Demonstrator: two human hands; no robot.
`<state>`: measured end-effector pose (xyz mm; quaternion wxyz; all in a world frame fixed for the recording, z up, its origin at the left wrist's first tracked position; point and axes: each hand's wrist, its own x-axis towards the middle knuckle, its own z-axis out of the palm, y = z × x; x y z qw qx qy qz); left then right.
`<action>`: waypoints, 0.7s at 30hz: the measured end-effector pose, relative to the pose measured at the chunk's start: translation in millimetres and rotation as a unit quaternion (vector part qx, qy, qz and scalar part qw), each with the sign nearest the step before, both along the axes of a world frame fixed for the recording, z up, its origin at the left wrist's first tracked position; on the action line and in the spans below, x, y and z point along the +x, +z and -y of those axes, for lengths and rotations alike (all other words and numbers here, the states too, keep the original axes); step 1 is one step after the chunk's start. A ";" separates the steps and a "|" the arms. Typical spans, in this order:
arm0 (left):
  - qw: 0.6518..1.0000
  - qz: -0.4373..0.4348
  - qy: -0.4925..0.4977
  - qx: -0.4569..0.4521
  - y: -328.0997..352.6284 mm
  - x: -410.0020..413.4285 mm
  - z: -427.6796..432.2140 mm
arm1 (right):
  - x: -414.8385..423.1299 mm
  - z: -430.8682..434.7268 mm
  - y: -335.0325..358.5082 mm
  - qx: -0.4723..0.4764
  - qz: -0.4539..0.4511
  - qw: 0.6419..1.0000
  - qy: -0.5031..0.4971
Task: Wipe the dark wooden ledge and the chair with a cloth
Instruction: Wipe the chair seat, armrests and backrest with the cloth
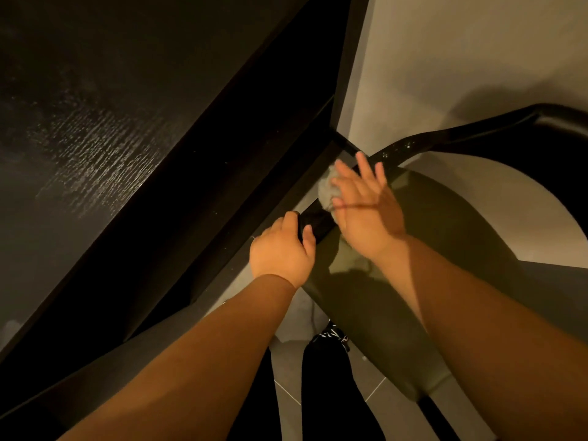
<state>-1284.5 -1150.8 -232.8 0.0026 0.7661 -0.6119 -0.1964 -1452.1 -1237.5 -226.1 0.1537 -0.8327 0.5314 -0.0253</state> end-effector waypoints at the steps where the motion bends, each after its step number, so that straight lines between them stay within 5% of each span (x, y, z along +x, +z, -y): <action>1: 1.000 0.004 0.001 -0.003 0.7 -0.4 0.2 | -2.8 3.4 0.1 0.004 0.001 1.000 -0.014; 11: 1.000 0.000 0.018 -0.020 -1.1 -1.6 -1.1 | 2.4 -9.0 -0.9 0.014 -0.073 0.993 0.097; 17: 0.999 0.012 0.028 -0.012 -3.6 -3.3 -1.0 | -15.6 21.0 3.6 0.009 -0.045 0.997 -0.055; 21: 0.999 0.002 0.031 -0.040 -2.5 -4.6 -0.6 | 2.1 -17.1 1.1 -0.005 -0.038 0.998 0.057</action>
